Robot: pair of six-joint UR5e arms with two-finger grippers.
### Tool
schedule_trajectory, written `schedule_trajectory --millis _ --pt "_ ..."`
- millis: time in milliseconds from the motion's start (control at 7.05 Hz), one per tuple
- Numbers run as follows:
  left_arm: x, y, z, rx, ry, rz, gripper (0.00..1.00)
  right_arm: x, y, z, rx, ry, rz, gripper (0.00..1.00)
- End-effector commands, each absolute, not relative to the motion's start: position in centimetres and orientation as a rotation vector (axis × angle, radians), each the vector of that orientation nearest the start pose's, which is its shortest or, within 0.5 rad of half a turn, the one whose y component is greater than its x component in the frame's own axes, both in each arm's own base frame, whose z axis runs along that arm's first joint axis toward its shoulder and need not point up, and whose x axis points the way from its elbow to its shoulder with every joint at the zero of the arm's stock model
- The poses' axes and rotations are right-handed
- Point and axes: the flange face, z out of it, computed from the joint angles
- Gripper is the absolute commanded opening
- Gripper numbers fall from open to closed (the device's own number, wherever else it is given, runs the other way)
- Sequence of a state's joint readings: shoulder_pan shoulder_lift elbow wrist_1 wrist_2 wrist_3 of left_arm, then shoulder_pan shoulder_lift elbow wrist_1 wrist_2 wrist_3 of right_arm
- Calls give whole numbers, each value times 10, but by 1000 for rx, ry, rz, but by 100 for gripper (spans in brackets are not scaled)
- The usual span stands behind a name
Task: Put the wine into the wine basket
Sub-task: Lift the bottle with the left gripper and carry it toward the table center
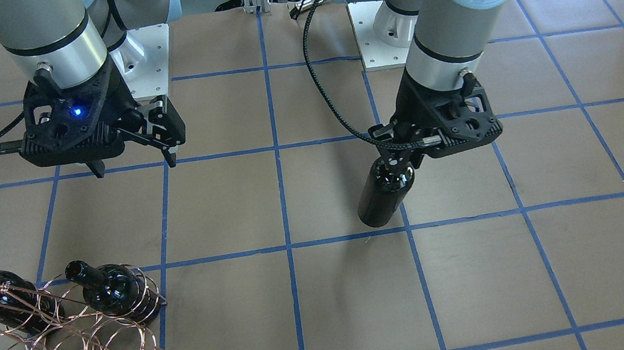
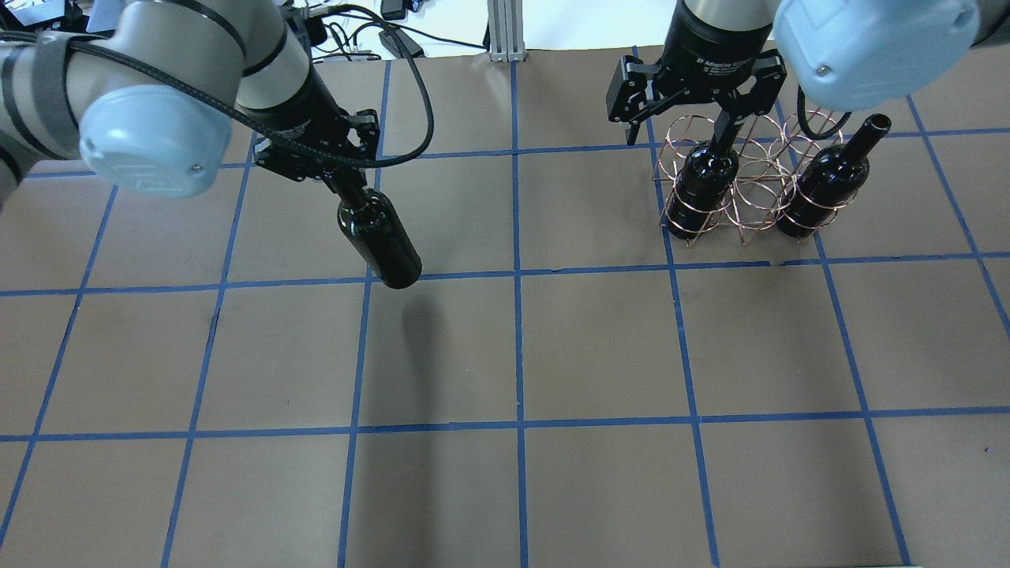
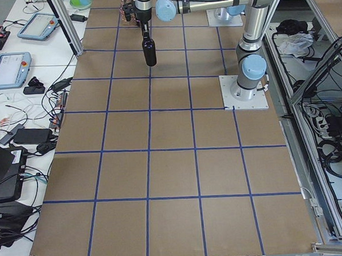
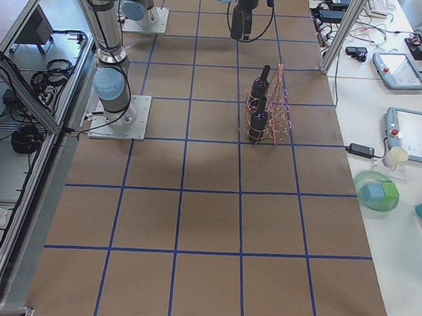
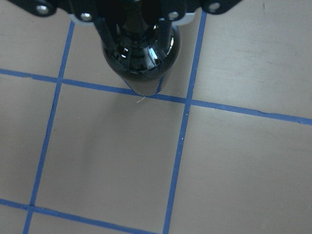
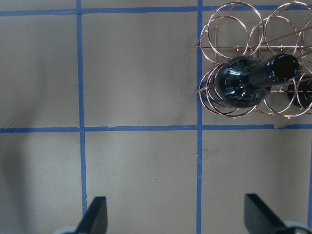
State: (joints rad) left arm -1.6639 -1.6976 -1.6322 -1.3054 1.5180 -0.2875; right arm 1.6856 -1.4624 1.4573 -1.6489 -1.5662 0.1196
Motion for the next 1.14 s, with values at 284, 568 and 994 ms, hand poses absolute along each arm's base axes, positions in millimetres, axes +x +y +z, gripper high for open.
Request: schedule_trajectory --millis 284,568,994 --pt "-231 -500 387 -266 3184 -15 0 196 -527 496 7 3125 -128 100" --pt "-237 -494 377 -251 3184 -7 0 195 -527 496 9 3125 -128 100" --pt "-249 -489 372 -247 3153 -2 0 195 -527 497 7 3124 -130 100"
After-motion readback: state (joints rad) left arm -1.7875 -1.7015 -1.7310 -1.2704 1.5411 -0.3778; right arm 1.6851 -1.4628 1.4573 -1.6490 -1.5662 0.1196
